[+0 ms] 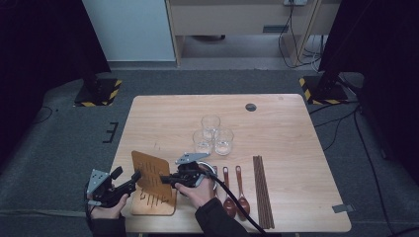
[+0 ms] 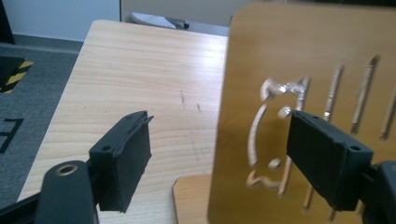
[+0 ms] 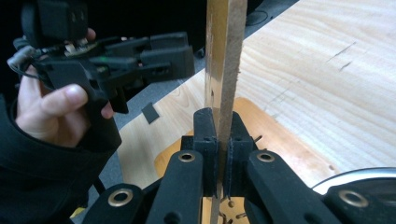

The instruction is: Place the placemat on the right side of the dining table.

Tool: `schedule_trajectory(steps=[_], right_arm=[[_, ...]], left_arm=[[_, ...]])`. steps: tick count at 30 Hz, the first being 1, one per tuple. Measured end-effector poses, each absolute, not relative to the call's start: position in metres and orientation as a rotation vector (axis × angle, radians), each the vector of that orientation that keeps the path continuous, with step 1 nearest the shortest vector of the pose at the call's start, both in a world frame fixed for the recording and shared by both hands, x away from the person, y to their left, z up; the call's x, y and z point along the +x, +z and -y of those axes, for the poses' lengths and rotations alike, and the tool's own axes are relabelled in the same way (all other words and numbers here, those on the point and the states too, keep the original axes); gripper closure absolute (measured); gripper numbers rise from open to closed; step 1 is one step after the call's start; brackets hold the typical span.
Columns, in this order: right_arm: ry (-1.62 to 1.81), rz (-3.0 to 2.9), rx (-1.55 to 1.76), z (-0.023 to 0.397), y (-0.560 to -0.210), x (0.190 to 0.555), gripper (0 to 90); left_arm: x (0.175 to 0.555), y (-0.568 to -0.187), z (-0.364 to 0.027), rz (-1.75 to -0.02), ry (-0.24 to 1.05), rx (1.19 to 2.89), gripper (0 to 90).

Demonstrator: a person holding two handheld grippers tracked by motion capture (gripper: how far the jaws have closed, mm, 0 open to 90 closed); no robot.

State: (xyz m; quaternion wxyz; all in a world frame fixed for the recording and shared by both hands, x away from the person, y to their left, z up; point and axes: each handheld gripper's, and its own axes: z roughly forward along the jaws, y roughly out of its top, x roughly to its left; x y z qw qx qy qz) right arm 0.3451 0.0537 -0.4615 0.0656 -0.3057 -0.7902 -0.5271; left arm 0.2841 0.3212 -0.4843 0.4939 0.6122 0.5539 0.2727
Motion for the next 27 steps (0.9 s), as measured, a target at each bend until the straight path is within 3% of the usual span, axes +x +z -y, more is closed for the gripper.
schedule_trajectory(steps=[27], right_arm=[[-1.695,2.377,-1.010,-0.025,-0.439,0.357,86.9]], left_arm=[[0.296,-0.508,-0.317,-1.429,0.622,1.656,15.4]])
